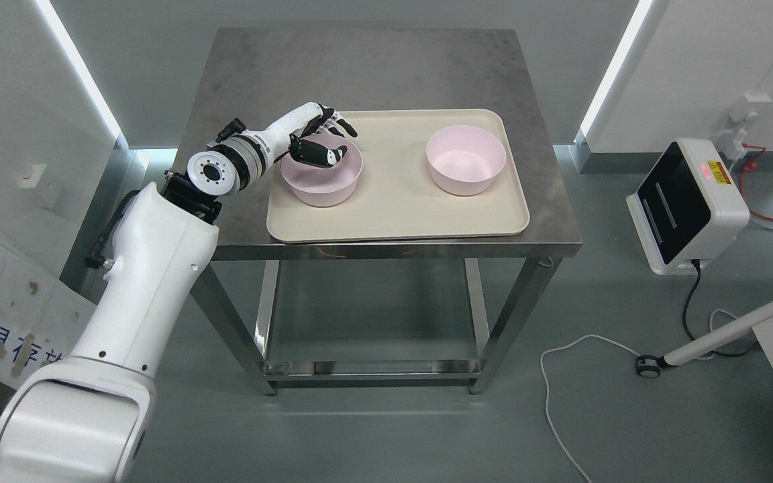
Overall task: Stack pink IKEA bowls on left shelf middle
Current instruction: 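Grasp the rim of the first pink bowl with the left hand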
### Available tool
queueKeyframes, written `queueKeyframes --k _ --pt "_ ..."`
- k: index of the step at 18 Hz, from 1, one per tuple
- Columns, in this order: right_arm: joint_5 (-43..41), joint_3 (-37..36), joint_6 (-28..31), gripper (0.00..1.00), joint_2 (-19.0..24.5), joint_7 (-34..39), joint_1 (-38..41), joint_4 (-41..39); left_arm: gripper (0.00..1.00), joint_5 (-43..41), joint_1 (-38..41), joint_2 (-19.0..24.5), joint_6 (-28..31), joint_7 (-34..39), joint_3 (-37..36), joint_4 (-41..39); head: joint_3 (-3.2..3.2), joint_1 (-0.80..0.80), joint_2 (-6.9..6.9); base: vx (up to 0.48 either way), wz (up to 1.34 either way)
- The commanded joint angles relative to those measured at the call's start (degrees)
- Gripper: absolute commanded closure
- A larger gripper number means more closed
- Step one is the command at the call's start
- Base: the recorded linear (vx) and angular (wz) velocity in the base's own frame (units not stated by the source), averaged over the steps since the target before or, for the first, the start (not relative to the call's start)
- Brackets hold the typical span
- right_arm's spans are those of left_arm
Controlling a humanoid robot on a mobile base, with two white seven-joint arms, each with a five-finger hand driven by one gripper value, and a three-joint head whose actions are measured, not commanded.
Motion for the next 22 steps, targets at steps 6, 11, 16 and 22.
queueKeyframes --k 6,11,16,22 --pt "-0.1 -0.6 0.1 0.0 -1.0 0.0 1.7 -1.9 1.0 0.0 0.8 -1.0 -2.9 0.1 -1.2 0.2 0.0 0.0 0.0 0.0 0.0" --pt "0.0 -0.6 0.0 0.0 -1.0 0.0 1.7 -1.9 1.0 0.4 -0.4 -5.1 -2.8 -0.8 6.0 -0.5 0.0 0.0 0.0 0.0 0.0" --pt "-0.1 -0.6 0.1 0.0 -1.0 0.0 1.7 -1.9 1.0 0.4 -2.7 -5.3 -2.2 -1.3 7.9 -2.5 0.0 0.0 0.0 0.0 0.0" --pt "0.0 -0.7 0.0 0.0 -1.0 0.0 1.7 -1.9 1.0 2.7 -8.4 -5.3 1.5 0.4 -0.7 -3.0 0.0 0.0 0.0 0.0 0.0"
